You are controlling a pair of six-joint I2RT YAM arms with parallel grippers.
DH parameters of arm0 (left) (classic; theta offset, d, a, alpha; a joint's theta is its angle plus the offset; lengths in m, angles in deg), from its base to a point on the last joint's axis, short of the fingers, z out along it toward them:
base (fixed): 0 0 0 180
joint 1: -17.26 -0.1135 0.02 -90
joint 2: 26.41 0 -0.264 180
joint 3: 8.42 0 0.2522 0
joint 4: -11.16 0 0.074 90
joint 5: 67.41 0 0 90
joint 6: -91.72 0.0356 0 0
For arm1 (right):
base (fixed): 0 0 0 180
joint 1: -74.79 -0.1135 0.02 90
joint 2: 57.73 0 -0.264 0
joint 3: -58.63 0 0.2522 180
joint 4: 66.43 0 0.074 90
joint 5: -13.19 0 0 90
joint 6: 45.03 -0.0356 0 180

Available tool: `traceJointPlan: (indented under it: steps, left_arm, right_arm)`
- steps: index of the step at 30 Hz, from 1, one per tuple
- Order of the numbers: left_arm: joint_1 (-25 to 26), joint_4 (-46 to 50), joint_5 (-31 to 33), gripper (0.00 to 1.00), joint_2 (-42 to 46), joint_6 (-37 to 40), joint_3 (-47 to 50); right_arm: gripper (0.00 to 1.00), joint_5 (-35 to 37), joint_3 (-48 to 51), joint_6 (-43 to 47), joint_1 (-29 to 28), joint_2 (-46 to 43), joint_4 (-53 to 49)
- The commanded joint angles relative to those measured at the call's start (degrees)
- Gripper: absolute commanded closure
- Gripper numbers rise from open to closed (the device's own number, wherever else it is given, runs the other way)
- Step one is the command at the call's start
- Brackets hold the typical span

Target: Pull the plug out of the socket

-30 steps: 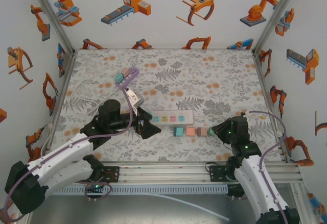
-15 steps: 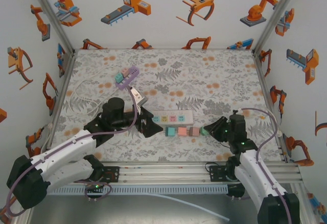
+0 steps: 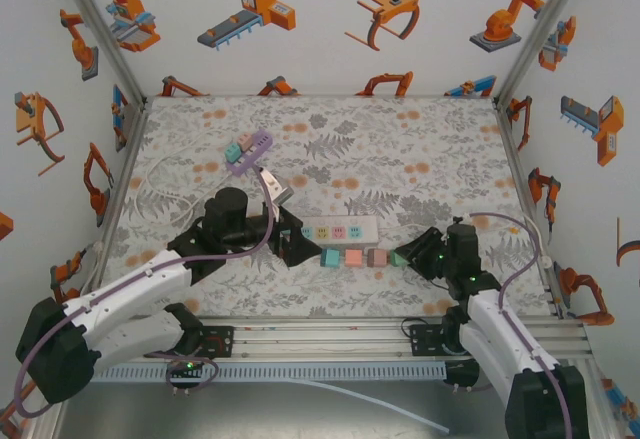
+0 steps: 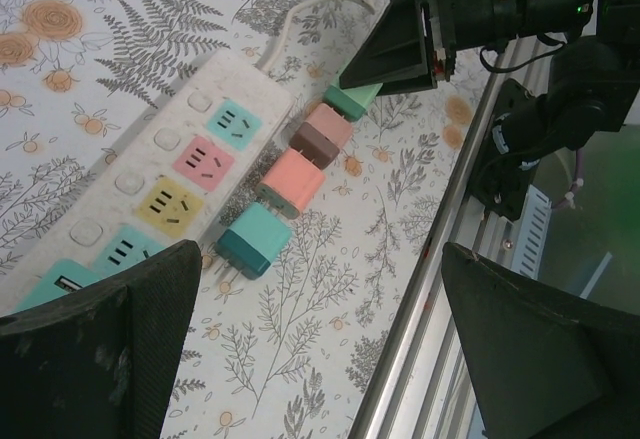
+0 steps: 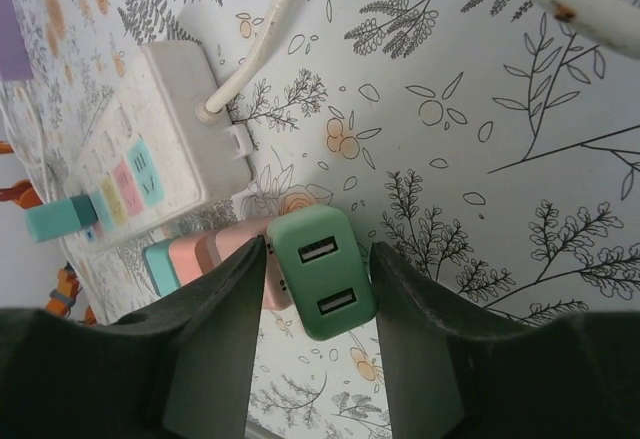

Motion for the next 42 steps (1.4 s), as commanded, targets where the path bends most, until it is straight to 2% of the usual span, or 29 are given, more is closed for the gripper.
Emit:
traceJointPlan:
  steps: [1,8,16,18,23,26,29,32,35,38,42]
  left_arm:
    - [0.38,-0.50,0.07,0.03,-0.46,1.21,-1.93]
    - [0.78,0.18,1.53,0.03,-0.80,1.24,-2.15]
    - [1.22,0.44,2.91,0.03,0.04,1.35,-1.99]
    - [1.31,1.11,4.49,0.03,0.47,1.18,-1.92]
    - [1.33,1.10,7.00,0.03,1.70,0.54,-1.40]
    - [1.43,1.20,9.19,0.03,2.10,-0.17,-1.29]
    - [1.35,3.05,13.68,0.03,2.37,-0.86,-1.49]
    - [1.31,7.29,22.84,0.03,2.59,-3.07,-2.15]
    - [1.13,10.56,30.18,0.03,2.61,-5.56,-2.28]
    - [0.48,12.51,32.48,0.03,2.69,-6.71,-2.24]
    - [-1.78,16.57,36.43,0.03,2.77,-9.58,-2.39]
  right_arm:
    - [0.51,2.96,0.47,-0.08,0.23,-2.43,-3.34]
    - [0.43,6.65,-0.30,1.03,0.21,-7.71,-9.05]
    - [0.41,8.81,-4.89,4.58,0.23,-9.34,-12.83]
    - [0.41,8.10,-6.30,4.66,0.21,-9.21,-12.62]
    - [0.41,3.08,-8.80,6.24,-0.75,-8.16,-4.30]
    - [0.41,4.77,-11.64,11.79,-4.97,-6.55,0.29]
    - [0.41,8.51,-15.79,20.13,-11.61,-2.79,3.15]
    - [0.41,10.42,-20.60,29.43,-18.51,3.20,5.31]
    - [0.41,9.70,-24.60,39.86,-24.98,9.72,8.43]
    - [0.42,10.75,-27.41,50.99,-31.51,15.69,12.03]
    - [0.42,5.35,-30.50,62.79,-36.05,23.95,18.06]
